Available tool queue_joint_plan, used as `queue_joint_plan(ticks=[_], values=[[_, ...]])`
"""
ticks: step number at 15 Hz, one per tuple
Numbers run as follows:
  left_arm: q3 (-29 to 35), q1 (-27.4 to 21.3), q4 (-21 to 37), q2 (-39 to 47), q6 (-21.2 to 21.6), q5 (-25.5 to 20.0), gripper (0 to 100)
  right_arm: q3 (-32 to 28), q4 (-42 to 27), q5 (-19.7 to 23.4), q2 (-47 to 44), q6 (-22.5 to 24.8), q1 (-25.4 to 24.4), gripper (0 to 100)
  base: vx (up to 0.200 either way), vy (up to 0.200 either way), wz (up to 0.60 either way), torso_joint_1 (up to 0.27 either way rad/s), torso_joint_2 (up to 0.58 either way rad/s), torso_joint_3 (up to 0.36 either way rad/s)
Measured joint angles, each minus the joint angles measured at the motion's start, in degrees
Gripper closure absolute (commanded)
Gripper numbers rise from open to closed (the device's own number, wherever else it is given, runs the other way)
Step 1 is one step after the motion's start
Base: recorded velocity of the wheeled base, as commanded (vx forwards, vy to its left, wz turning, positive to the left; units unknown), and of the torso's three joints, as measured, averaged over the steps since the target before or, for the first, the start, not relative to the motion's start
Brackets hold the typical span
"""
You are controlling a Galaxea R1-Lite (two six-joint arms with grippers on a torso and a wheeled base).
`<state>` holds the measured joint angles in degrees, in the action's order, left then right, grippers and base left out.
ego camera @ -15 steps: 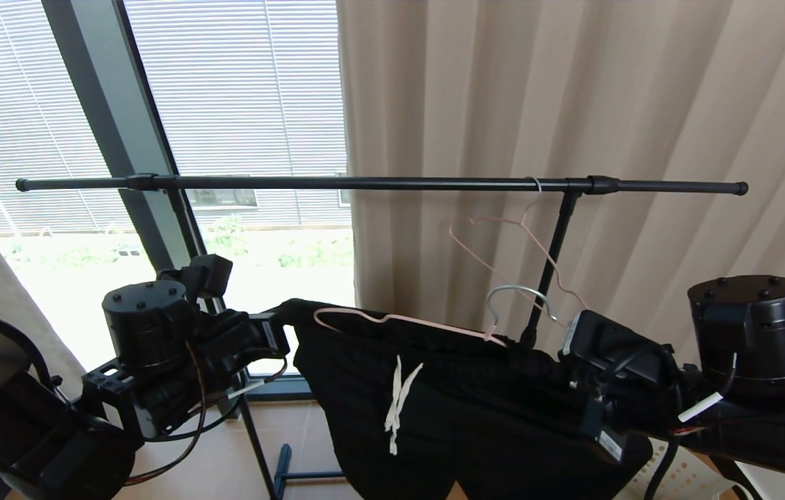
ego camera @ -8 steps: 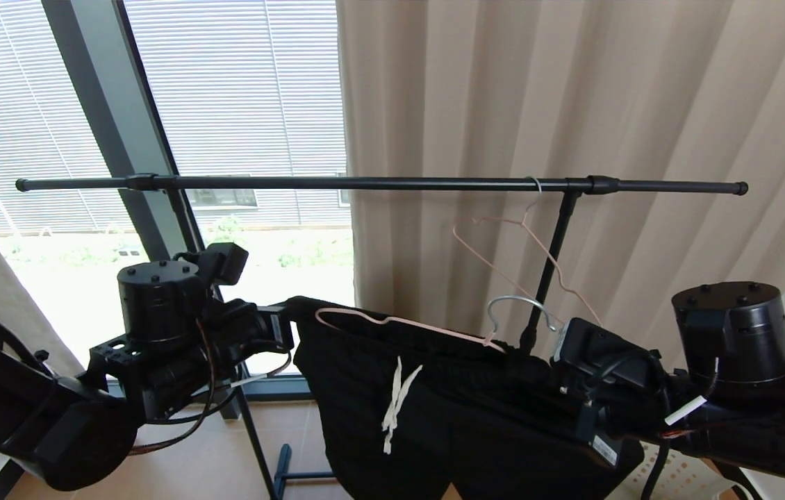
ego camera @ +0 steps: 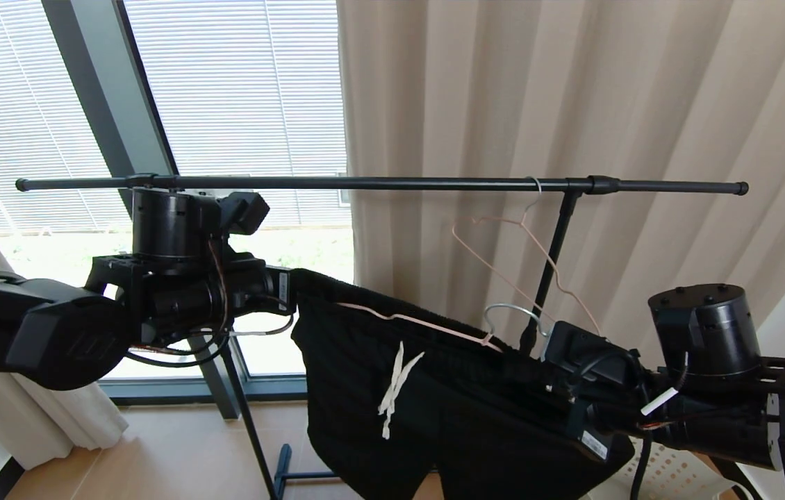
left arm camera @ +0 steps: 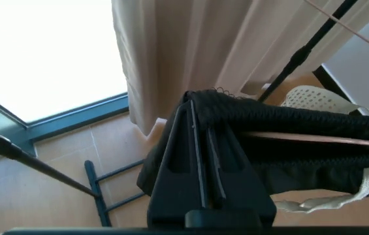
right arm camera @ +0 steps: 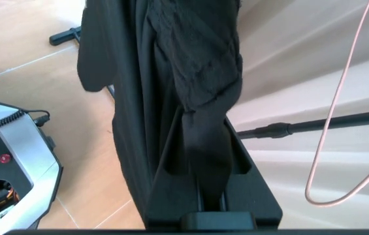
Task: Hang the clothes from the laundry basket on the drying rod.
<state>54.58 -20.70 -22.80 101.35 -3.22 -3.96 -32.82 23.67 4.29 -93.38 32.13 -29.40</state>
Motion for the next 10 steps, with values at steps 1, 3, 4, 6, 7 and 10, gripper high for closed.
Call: queue_joint_plan(ticks=[1, 3, 4, 6, 7, 10], values=[[1.5, -1.0, 2.5, -0.7, 0.4, 0.0, 100, -0.2, 0.0, 0.0, -0.2, 0.0, 0.3, 100, 0.0, 0.0, 0.0, 0.0, 0.0, 0.0], [4.3, -3.3, 7.7, -2.4, 1.9, 0.0, 100, -1.0, 0.0, -0.1, -0.8, 0.0, 1.0, 100, 0.0, 0.0, 0.0, 0.0, 0.0, 0.0], [5.2, -4.1, 8.7, -3.1, 2.3, 0.0, 100, -1.2, 0.0, -0.1, -1.1, 0.0, 1.1, 100, 0.0, 0.0, 0.0, 0.0, 0.0, 0.0], [7.0, -7.5, 15.0, -4.4, 4.3, 0.1, 100, -2.7, 0.1, -0.5, -1.9, -0.2, 1.3, 100, 0.0, 0.0, 0.0, 0.0, 0.0, 0.0], [7.7, -9.1, 16.7, -4.9, 5.3, 0.3, 100, -3.3, 0.1, -0.9, -2.2, -0.5, 1.5, 100, 0.0, 0.0, 0.0, 0.0, 0.0, 0.0], [8.4, -12.0, 18.3, -5.7, 5.9, 0.4, 100, -4.9, 0.1, -1.3, -2.5, -3.1, 2.1, 100, 0.0, 0.0, 0.0, 0.0, 0.0, 0.0]])
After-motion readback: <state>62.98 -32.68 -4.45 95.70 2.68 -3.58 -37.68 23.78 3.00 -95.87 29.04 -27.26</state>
